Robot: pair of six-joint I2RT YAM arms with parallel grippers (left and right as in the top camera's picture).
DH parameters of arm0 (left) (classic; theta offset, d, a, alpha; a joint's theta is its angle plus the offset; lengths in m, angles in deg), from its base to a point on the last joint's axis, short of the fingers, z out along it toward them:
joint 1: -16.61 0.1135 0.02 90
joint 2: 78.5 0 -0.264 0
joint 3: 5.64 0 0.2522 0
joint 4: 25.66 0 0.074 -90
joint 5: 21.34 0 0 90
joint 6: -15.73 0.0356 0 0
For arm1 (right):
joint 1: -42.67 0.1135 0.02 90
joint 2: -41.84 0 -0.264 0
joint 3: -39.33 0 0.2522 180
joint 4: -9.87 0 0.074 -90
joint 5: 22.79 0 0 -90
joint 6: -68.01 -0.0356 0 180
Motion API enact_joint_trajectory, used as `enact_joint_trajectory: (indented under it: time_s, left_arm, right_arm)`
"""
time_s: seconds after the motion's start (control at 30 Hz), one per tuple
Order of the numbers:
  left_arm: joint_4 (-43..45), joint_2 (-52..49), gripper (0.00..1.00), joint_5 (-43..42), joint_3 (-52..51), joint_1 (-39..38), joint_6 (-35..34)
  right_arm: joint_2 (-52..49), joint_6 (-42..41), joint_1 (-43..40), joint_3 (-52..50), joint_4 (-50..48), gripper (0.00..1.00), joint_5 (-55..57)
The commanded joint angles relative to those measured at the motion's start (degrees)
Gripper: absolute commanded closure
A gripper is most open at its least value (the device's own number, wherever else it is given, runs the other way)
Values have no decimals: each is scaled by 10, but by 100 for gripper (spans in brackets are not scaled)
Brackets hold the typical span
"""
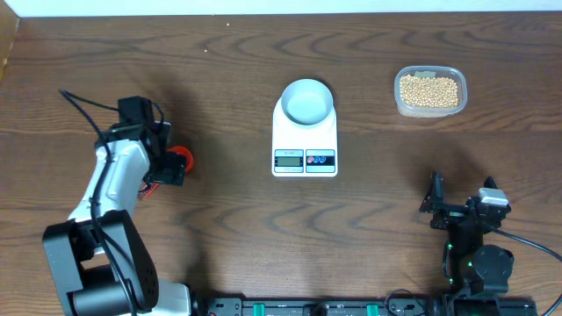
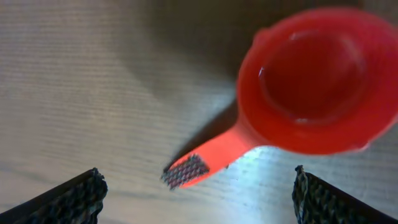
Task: Scoop item into bowl and weigh 50g on scale
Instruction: 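Move the left gripper over the red scoop handle, then lower the left gripper and grasp the red scoop handle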
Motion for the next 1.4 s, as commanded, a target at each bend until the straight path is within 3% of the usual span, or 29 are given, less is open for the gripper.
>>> enact_joint_trajectory:
  time_s: [0.0,0.13,0.67,1.37]
  left_arm:
    - [8,-5,2,-78,13,12,26]
    - [21,-13,0,-83,13,12,34]
    - [21,-35,8,-42,13,12,77]
    - [-49,-23,9,-56,69,12,83]
  right_arm:
    - [4,-5,5,-1,2,1,1]
    - [4,-5,5,-1,2,1,1]
    - [4,-5,5,-1,2,1,1]
    - [4,-5,5,-1,2,1,1]
